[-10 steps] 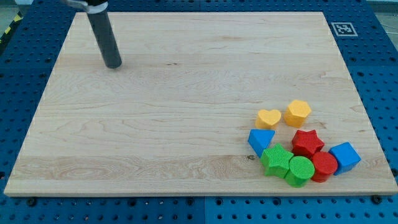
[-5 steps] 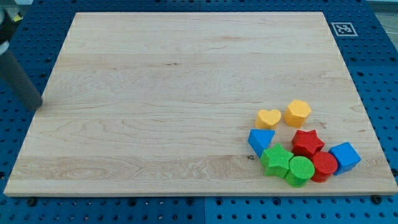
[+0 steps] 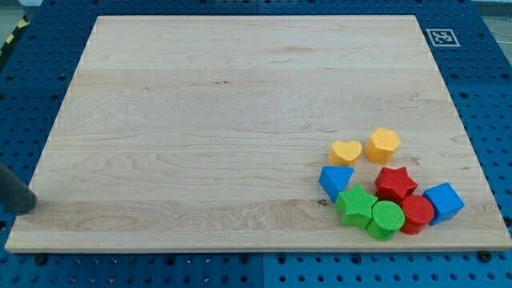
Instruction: Move your arm to the bottom left corner
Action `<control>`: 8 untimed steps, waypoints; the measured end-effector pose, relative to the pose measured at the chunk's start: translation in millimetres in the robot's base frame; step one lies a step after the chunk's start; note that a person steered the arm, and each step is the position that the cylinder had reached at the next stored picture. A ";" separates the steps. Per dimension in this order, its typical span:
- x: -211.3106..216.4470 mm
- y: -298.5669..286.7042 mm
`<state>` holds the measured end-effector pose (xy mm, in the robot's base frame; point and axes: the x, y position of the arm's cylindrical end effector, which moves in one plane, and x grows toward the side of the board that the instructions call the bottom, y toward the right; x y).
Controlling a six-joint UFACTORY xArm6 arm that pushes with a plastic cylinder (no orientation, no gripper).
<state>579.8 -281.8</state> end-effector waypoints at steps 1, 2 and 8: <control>26.6 46.7; 38.3 74.3; 38.9 86.6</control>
<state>618.8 -195.2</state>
